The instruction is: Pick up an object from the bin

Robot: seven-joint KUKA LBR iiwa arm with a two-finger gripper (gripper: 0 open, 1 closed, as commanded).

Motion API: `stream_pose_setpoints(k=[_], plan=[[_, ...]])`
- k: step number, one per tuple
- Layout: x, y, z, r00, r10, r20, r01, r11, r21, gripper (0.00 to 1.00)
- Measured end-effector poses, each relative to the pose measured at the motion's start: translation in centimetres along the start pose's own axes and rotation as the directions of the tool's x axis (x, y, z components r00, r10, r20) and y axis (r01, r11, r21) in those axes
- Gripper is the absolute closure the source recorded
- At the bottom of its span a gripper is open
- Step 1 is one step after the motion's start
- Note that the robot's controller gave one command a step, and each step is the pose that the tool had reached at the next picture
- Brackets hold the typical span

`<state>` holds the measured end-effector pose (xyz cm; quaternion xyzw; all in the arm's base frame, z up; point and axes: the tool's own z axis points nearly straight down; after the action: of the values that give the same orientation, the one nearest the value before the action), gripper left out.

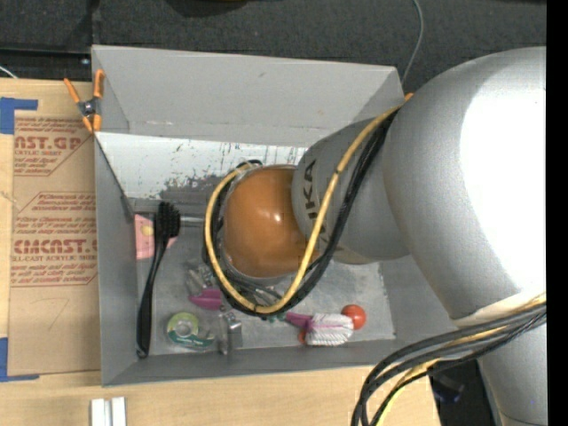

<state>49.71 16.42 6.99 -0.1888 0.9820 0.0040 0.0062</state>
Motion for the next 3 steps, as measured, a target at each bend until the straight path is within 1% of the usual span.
stream_pose_setpoints(k=[1, 2, 3], plan=[[0.1, -0.5, -1.2, 1.0, 0.011, -0.007, -0.011, 1.0, 0.003, 1.0], [0.1, -0.5, -1.2, 1.0, 0.011, -0.007, -0.011, 1.0, 0.003, 1.0], [0.1, -0.3, -3.4, 1.0, 0.005, -0.017, -0.005, 1.0, 0.003, 1.0]])
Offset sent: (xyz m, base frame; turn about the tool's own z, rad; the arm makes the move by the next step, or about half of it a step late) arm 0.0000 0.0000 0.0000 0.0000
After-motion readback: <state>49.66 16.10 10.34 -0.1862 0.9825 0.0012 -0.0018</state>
